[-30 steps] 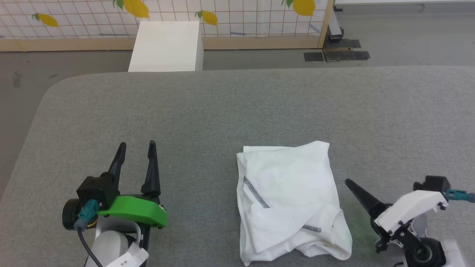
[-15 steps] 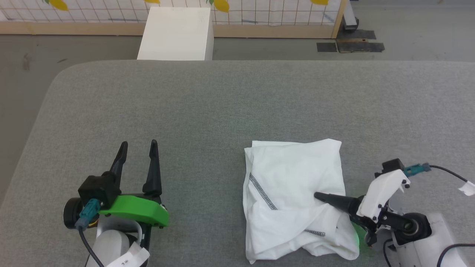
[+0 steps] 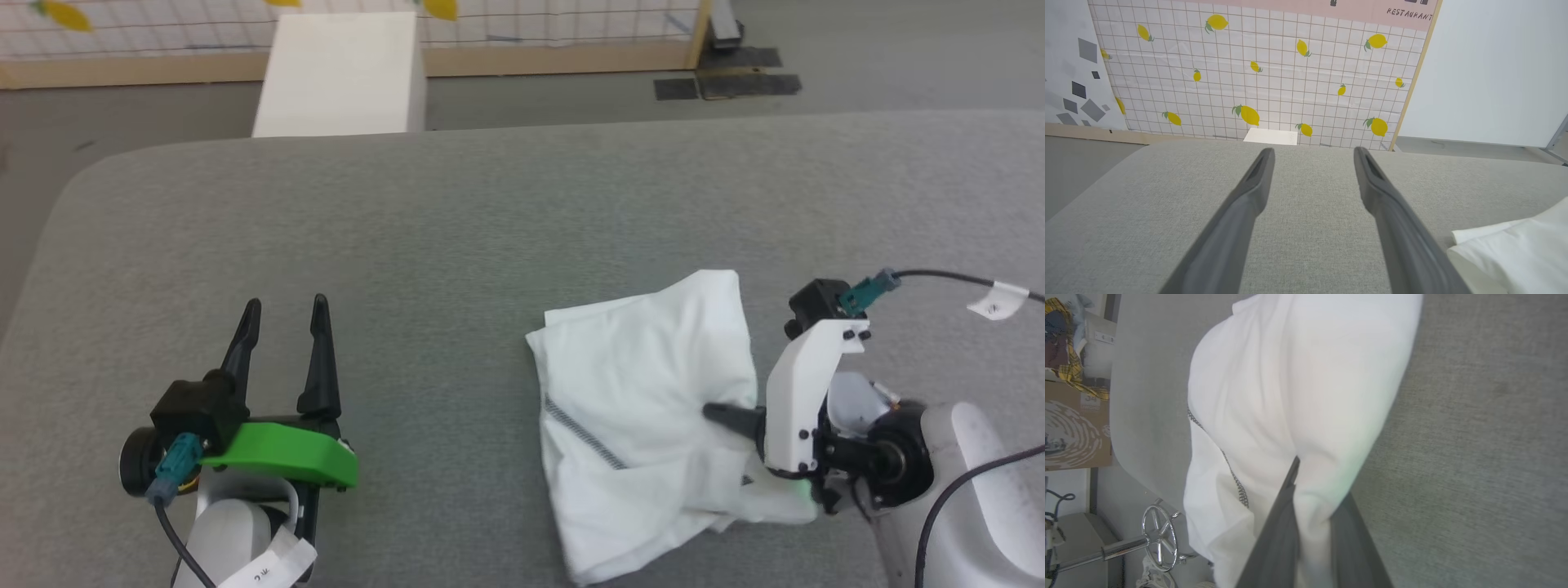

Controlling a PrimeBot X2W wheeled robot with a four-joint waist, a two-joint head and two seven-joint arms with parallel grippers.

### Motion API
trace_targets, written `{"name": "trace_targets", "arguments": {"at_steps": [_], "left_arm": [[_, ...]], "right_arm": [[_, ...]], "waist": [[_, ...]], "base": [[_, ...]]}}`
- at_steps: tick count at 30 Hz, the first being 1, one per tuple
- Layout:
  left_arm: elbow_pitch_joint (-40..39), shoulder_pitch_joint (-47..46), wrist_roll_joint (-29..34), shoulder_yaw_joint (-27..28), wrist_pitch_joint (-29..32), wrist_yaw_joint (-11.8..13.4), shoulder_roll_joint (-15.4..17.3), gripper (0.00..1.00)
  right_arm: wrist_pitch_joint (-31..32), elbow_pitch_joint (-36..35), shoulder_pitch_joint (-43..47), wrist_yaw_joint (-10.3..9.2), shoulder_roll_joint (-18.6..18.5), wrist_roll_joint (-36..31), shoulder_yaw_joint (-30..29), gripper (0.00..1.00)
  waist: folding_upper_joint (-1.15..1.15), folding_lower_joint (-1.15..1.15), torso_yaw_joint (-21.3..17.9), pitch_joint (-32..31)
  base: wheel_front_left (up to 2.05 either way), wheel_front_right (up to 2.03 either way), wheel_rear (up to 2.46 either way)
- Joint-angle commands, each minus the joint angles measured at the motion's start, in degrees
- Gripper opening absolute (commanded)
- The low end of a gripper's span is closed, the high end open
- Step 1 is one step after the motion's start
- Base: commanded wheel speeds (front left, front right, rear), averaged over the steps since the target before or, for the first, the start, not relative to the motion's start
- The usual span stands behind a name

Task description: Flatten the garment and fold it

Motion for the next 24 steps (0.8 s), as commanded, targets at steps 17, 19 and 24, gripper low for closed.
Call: {"name": "trace_targets", "arguments": {"at_steps": [17,19,24], "left_arm": [[-4.48,-8.22,3.33,-2.60,0.26,-0.46,3.13,1.00],[-5.24,-9.05,3.69,-2.85,0.94,-0.51,3.92,1.00],[-8.15,-10.73,4.43,-3.35,3.30,-0.58,5.79,1.00]], "right_arm": [[-12.71,7.10,-17.40,-0.08,-15.99,-21.48,9.91,0.00],[-15.11,9.63,-19.77,-0.08,-17.00,-23.94,9.85,0.00],[-21.91,17.51,-25.54,-0.08,-18.52,-30.62,5.94,0.00]], "waist": [[0.00,0.00,-21.83,14.63],[0.00,0.00,-22.57,16.18],[0.00,0.00,-22.61,19.90]], "base": [[0.00,0.00,0.00],[0.00,0.00,0.00],[0.00,0.00,0.00]]}}
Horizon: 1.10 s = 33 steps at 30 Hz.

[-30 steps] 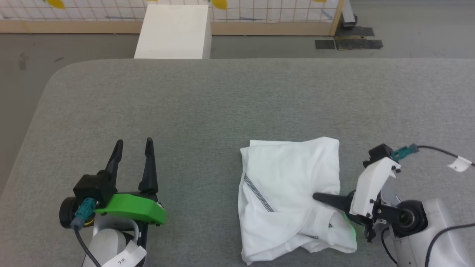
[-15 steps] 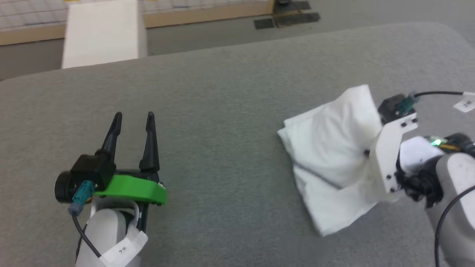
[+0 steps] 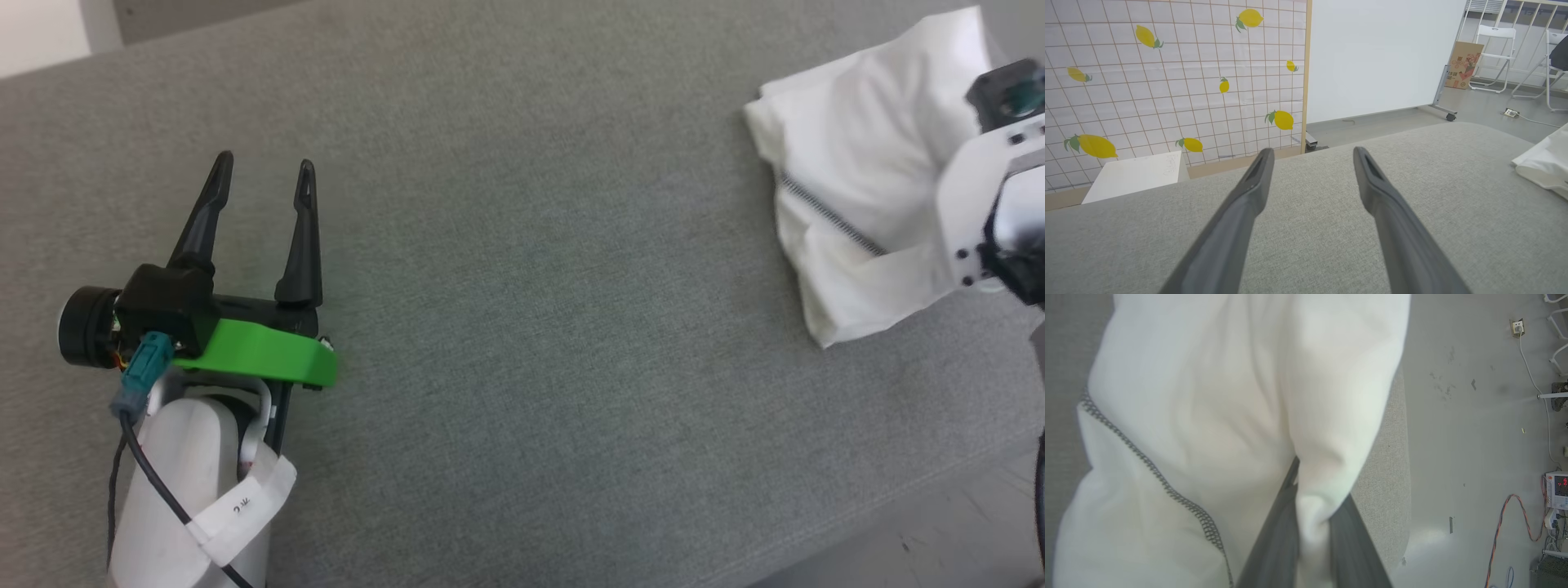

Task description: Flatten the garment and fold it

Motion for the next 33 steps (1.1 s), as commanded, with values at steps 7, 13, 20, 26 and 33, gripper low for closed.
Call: {"name": "trace_targets", "arguments": {"at_steps": [7,13,20,26,33], "left_arm": [[-2.57,-1.40,0.49,-0.39,2.01,-0.16,1.90,1.00],[-3.12,-0.88,0.23,-0.26,2.24,0.26,2.35,1.00],[-0.31,0.65,-1.37,-0.52,0.02,0.78,0.77,1.00],[3.90,3.17,-3.95,-0.65,-1.96,1.07,-1.65,1.00],[9.01,6.52,-6.99,-0.94,-3.26,1.69,-3.91,1.00]], "right_arm": [[-7.90,8.02,-5.11,-0.10,-1.12,-9.79,-7.14,0.00],[-12.68,11.60,-7.21,-0.10,1.19,-15.13,-13.59,0.33],[-17.90,12.82,-5.71,-0.10,1.33,-19.01,-19.52,1.00],[-26.99,9.36,-0.78,-0.10,2.80,-13.19,-20.53,1.00],[-40.38,-7.25,14.85,-0.10,4.35,2.92,-12.05,1.00]], "waist": [[-0.01,-0.01,-0.56,7.19],[-0.01,-0.01,0.85,6.78],[-0.01,-0.01,2.73,0.94],[-0.01,-0.01,5.62,-6.65],[-0.01,-0.01,12.04,-15.06]], "base": [[0.00,0.00,0.00],[0.00,0.00,0.00],[0.00,0.00,0.00],[0.00,0.00,0.00],[0.00,0.00,0.00]]}}
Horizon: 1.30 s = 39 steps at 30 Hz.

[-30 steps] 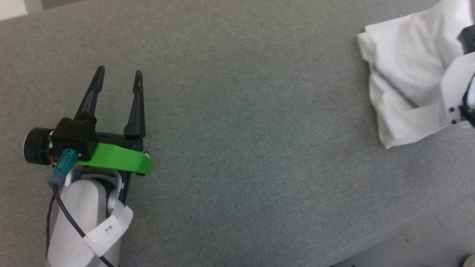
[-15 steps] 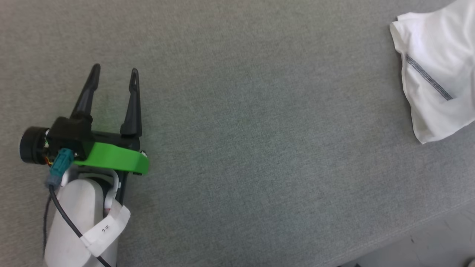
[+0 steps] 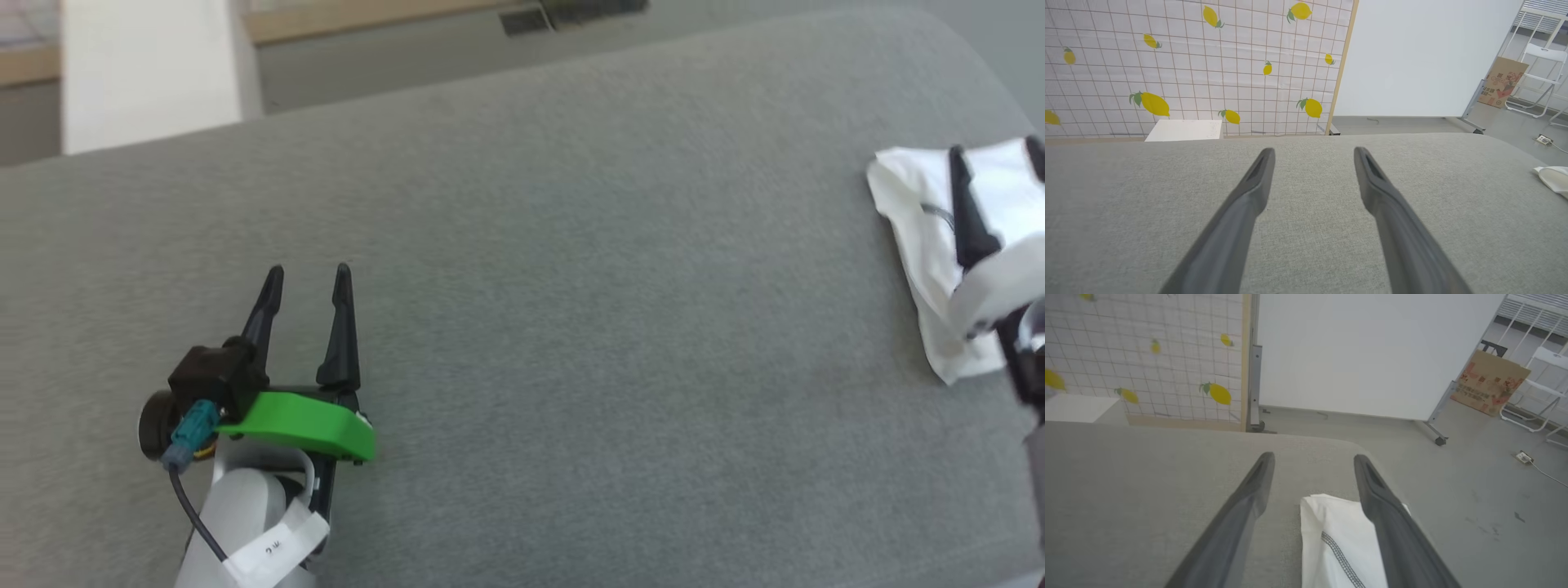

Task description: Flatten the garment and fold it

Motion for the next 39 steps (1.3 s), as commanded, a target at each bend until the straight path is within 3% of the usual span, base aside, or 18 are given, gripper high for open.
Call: {"name": "trace_targets", "arguments": {"at_steps": [1,6,12,22,34,35,39], "left_arm": [[0.53,0.64,-0.41,0.14,-0.39,0.37,-0.35,1.00],[2.10,1.71,-1.13,0.30,-0.51,0.85,-0.85,1.00],[2.31,3.47,-1.60,0.39,-0.53,1.23,-1.36,1.00],[2.44,6.17,-1.77,-0.18,-0.54,1.15,-1.76,1.00],[2.56,8.06,-1.96,-0.21,-0.54,1.43,-1.88,1.00],[2.37,7.33,-1.38,-0.26,-0.28,1.01,-1.66,0.00],[2.34,7.30,-1.38,-0.25,-0.23,0.98,-1.66,0.00]], "right_arm": [[-1.39,-2.72,2.78,-0.10,0.75,1.50,1.12,1.00],[-5.51,-11.85,11.38,-0.10,4.17,3.98,1.36,1.00],[-8.54,-17.93,19.41,-0.10,8.72,3.00,-0.48,1.00],[-9.77,-22.10,26.90,-0.10,13.24,-0.87,-2.11,1.00],[-8.49,-23.29,30.37,-0.10,16.02,-2.32,-1.81,1.00],[-8.59,-23.04,29.74,0.00,15.83,-2.15,-1.79,0.00],[-8.59,-23.01,29.74,0.00,15.81,-2.15,-1.80,0.00]], "waist": [[0.00,0.01,5.48,-5.28],[0.00,0.01,8.01,-7.42],[0.00,0.01,10.72,-8.98],[0.00,0.01,14.12,-10.22],[0.00,0.01,14.59,-10.74],[0.00,0.01,14.61,-10.76],[0.00,0.01,14.61,-10.77]], "base": [[0.00,0.00,0.00],[0.00,0.00,0.00],[0.00,0.00,0.00],[0.00,0.00,0.00],[0.00,0.00,0.00],[0.00,0.00,0.00],[0.00,0.00,0.00]]}}
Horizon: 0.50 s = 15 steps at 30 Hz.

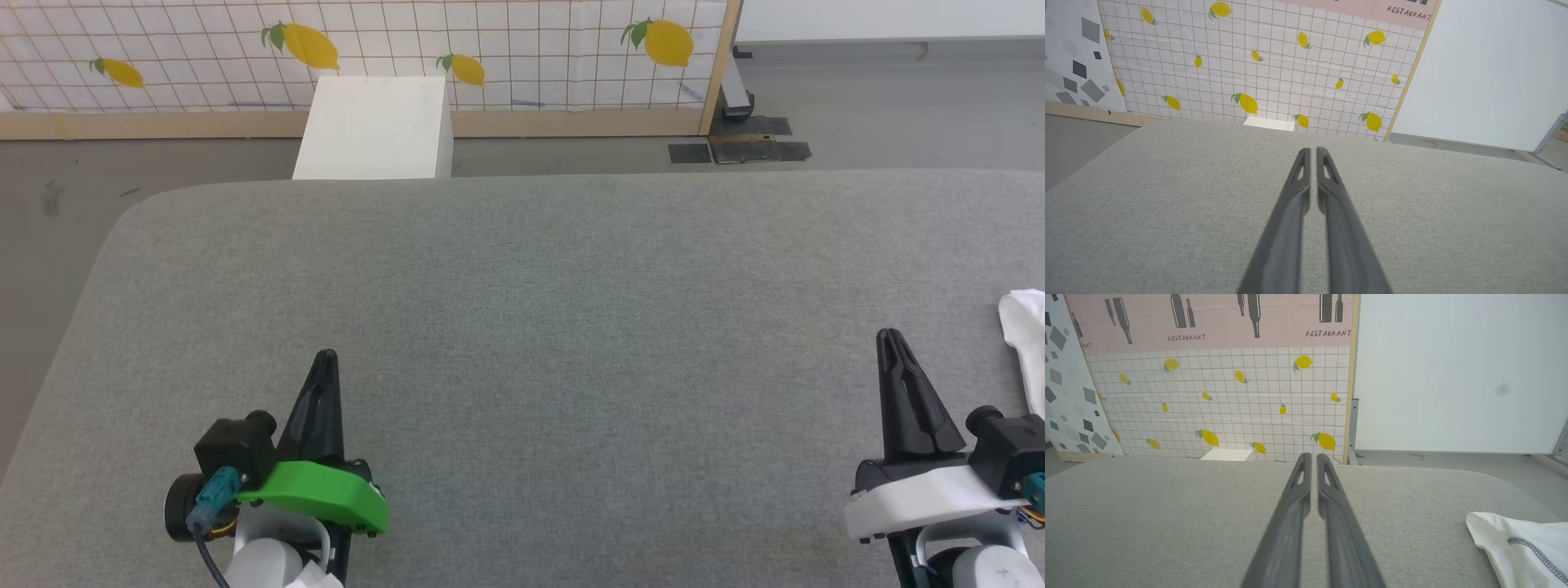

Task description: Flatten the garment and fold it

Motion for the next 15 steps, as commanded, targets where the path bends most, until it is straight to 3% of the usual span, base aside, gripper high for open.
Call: {"name": "trace_targets", "arguments": {"at_steps": [1,15], "left_arm": [[-0.02,0.01,0.02,0.01,0.02,0.01,0.01,0.00],[-0.46,0.23,0.50,0.10,0.54,0.14,0.00,0.00]], "right_arm": [[0.02,0.00,0.00,0.00,0.00,-0.01,0.00,0.00],[0.41,-0.04,0.01,0.00,0.03,-0.16,0.22,0.00]], "waist": [[0.00,0.01,0.00,0.00],[0.00,0.01,-0.06,-0.09]], "base": [[0.00,0.00,0.00],[0.00,0.00,0.00]]}}
